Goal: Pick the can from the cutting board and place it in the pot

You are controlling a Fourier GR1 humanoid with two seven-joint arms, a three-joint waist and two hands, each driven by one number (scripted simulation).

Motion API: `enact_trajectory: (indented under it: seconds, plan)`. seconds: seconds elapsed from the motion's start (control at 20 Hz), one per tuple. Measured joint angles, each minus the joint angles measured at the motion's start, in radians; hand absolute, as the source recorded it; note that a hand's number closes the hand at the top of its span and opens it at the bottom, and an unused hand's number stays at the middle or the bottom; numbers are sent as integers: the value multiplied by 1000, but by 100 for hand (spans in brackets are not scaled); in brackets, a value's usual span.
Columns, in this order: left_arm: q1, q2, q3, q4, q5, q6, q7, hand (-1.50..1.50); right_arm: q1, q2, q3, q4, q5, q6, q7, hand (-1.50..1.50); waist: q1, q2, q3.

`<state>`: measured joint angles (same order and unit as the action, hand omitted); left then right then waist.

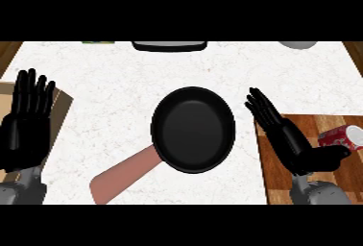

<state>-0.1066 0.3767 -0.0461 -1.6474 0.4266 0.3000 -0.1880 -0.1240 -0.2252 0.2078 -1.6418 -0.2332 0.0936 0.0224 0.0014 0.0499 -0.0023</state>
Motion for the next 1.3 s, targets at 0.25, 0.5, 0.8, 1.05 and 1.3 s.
enact_trajectory:
  seconds: [0.25, 0.5, 0.8, 1.05, 1.3]
  plan:
    - [34, 27, -105, 105, -53, -65, 78, 0, 26, -112, -99, 45, 13, -2, 55, 150, -26, -30, 2]
    - [84, 38, -206, 173, -80, -119, 161, 0, 29, -255, -251, 69, 214, -195, 12, -150, -85, -38, -2]
    - [68, 37, -272, 216, -94, -180, 231, 0, 114, -169, -385, -11, 259, -407, -250, -150, -60, -49, 3]
    - [38, 3, -292, 266, -124, -209, 244, 0, 207, -249, -445, -176, 249, -360, -85, -150, -33, -52, 1]
    - [22, -4, -292, 274, -138, -219, 260, 0, 222, -354, -468, -265, 214, -276, 221, -150, -18, -52, 0]
